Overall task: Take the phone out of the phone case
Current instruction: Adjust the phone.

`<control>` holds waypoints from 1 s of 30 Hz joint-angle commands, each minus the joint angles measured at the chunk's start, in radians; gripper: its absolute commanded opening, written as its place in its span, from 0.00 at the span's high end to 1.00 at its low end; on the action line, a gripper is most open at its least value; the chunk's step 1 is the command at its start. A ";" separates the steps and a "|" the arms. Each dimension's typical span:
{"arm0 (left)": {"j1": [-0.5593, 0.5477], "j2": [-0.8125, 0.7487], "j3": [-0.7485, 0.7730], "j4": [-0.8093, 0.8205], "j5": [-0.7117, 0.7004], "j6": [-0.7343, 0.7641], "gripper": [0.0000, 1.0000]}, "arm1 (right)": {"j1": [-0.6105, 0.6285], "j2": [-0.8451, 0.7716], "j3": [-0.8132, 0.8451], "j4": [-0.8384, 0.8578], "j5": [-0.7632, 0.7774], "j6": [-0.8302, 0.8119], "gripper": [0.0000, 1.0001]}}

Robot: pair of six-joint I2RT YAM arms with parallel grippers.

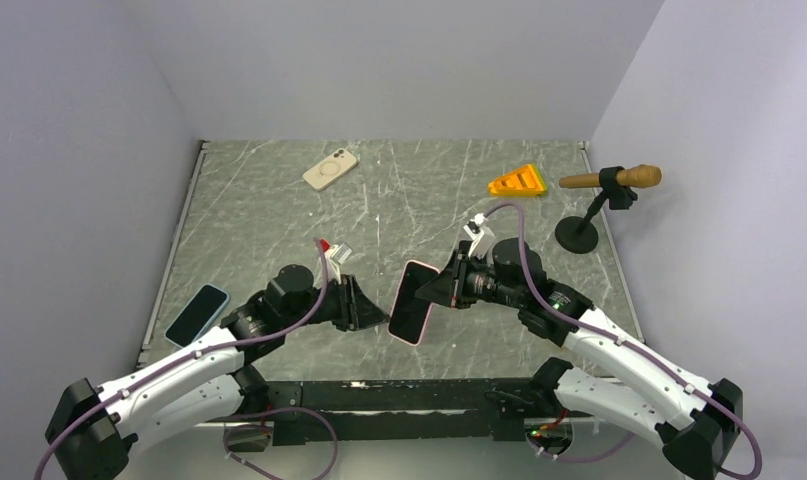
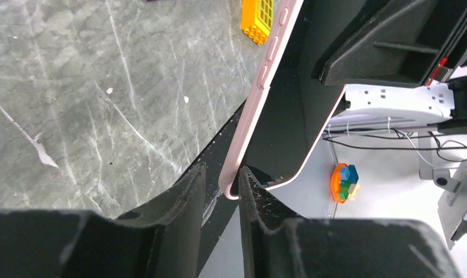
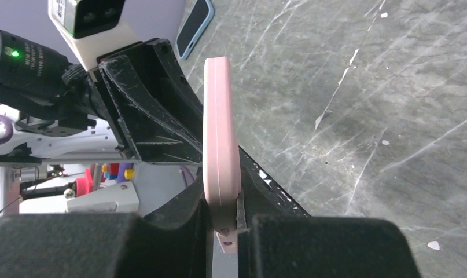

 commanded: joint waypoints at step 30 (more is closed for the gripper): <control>0.052 -0.012 0.092 0.231 0.361 0.090 0.55 | 0.097 0.180 0.078 0.252 -0.478 -0.161 1.00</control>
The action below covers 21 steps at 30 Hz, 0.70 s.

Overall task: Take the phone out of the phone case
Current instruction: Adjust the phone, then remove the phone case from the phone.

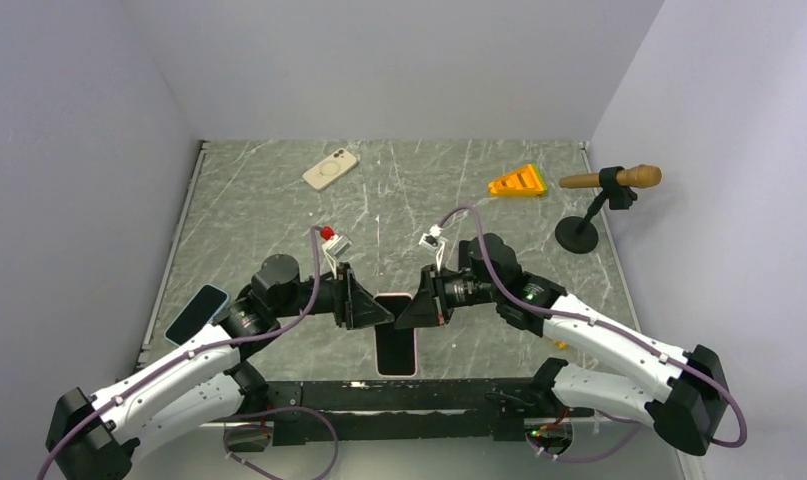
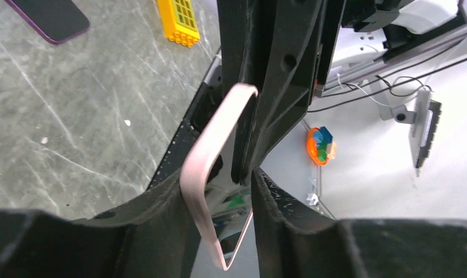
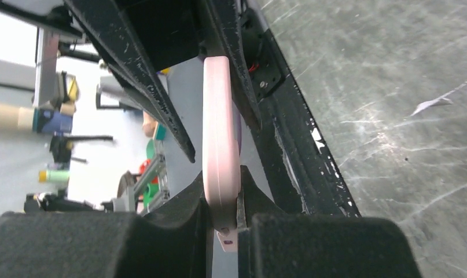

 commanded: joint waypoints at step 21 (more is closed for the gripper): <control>0.049 -0.240 0.179 -0.213 -0.267 -0.040 1.00 | 0.111 -0.009 -0.144 0.382 -0.004 0.104 0.30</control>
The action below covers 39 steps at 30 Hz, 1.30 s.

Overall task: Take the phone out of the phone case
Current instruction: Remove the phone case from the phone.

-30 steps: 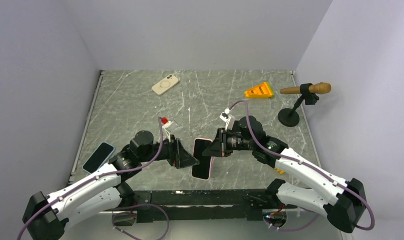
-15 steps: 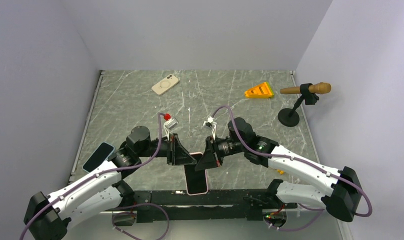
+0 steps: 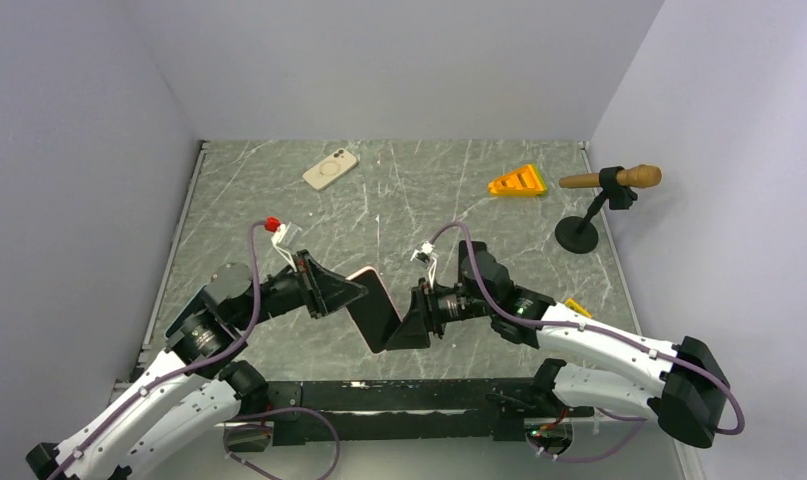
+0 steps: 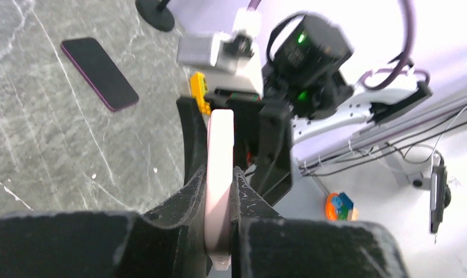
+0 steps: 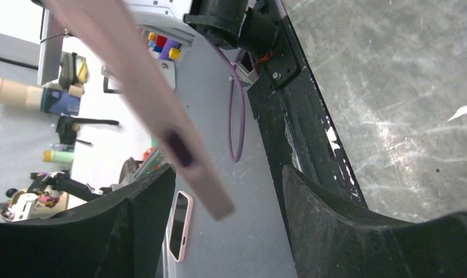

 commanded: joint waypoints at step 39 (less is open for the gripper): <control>0.135 0.127 0.022 0.350 0.268 -0.353 1.00 | 0.002 -0.239 -0.067 0.159 0.128 0.070 0.27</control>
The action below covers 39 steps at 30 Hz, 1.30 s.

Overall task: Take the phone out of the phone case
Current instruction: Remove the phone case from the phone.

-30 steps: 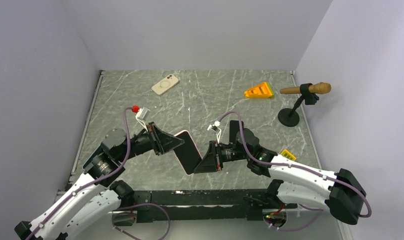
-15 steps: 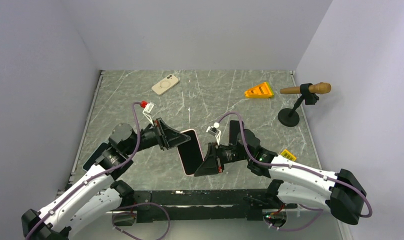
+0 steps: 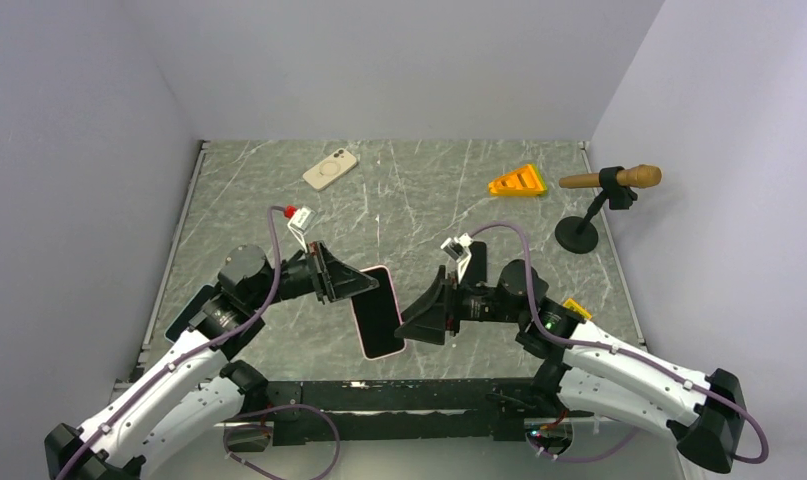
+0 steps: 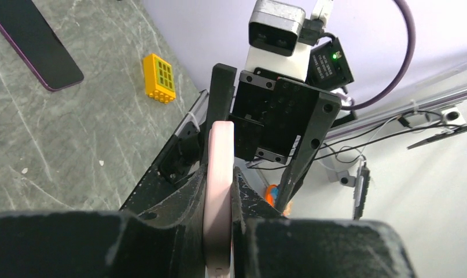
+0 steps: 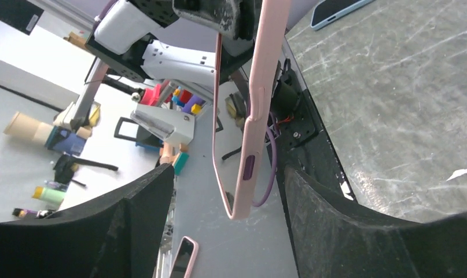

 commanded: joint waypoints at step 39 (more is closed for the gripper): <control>0.134 0.166 -0.115 0.591 0.257 -0.644 1.00 | -0.001 0.240 0.126 0.209 -0.359 -0.312 1.00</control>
